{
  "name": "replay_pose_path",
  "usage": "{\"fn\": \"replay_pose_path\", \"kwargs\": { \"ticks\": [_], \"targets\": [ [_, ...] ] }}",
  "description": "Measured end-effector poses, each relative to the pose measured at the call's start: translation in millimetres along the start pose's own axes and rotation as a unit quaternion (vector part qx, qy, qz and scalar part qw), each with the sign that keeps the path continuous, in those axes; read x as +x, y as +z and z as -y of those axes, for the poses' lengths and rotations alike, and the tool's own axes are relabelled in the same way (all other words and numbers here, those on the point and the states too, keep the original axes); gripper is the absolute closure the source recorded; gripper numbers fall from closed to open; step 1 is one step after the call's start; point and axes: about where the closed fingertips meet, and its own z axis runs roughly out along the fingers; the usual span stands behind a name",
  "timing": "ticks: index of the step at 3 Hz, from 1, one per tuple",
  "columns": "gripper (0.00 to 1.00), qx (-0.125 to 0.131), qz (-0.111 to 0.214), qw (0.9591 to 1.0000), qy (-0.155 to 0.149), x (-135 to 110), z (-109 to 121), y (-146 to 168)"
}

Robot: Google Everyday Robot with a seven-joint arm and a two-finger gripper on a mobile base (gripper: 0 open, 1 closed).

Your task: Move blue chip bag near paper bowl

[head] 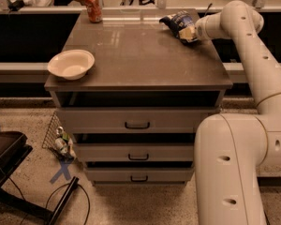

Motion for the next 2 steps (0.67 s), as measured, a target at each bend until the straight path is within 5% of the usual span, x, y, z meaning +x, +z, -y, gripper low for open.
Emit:
{"fn": "replay_pose_path", "kwargs": {
  "ticks": [2],
  "targets": [
    [1.00,0.000,0.000,1.0000,0.000,-0.9,-0.1,-0.6]
  ]
}}
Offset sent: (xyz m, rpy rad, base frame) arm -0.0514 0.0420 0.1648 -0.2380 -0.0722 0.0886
